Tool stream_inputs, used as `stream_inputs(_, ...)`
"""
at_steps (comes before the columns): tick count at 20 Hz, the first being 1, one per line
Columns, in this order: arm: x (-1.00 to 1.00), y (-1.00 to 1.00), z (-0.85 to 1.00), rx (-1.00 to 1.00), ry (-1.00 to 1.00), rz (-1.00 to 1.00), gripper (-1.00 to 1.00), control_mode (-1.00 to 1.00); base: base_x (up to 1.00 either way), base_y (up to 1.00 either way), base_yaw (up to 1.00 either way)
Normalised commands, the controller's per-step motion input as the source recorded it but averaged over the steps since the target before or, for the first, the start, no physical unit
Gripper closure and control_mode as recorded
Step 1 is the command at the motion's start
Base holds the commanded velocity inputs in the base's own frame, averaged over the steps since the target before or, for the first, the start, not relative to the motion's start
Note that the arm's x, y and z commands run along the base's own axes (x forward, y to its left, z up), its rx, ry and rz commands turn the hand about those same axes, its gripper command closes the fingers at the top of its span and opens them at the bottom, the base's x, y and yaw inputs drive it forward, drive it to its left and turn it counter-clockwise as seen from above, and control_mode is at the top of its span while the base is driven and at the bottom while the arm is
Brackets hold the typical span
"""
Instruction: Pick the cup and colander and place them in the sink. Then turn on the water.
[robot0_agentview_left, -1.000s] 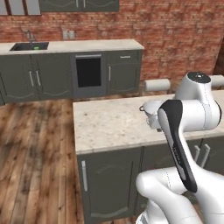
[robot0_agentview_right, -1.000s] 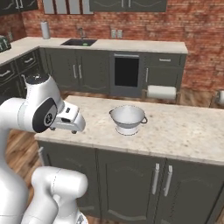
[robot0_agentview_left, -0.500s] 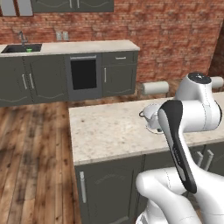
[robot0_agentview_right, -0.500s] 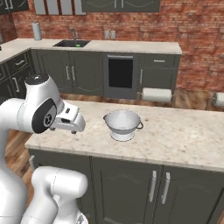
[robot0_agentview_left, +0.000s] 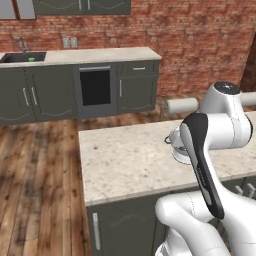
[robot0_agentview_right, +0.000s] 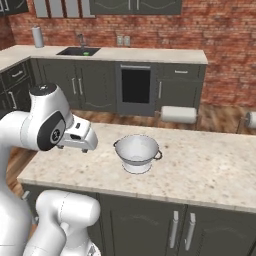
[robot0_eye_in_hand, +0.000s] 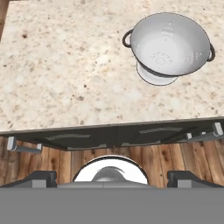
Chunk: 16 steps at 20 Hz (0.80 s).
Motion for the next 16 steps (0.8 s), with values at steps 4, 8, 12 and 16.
stream_inputs(4, 0.00, 0.00, 0.00, 0.00, 0.00, 0.00, -1.00, 1.00, 0.15, -0.06, -0.06)
stream_inputs(8, 0.00, 0.00, 0.00, 0.00, 0.00, 0.00, -1.00, 1.00, 0.25, -0.09, -0.04)
stream_inputs(12, 0.24, -0.17, 0.00, 0.03, 0.00, 0.00, -1.00, -1.00, 0.07, -0.04, 0.00)
stream_inputs(16, 0.28, -0.34, 0.00, 0.06, 0.00, -0.07, -1.00, -1.00, 0.00, 0.00, 0.00)
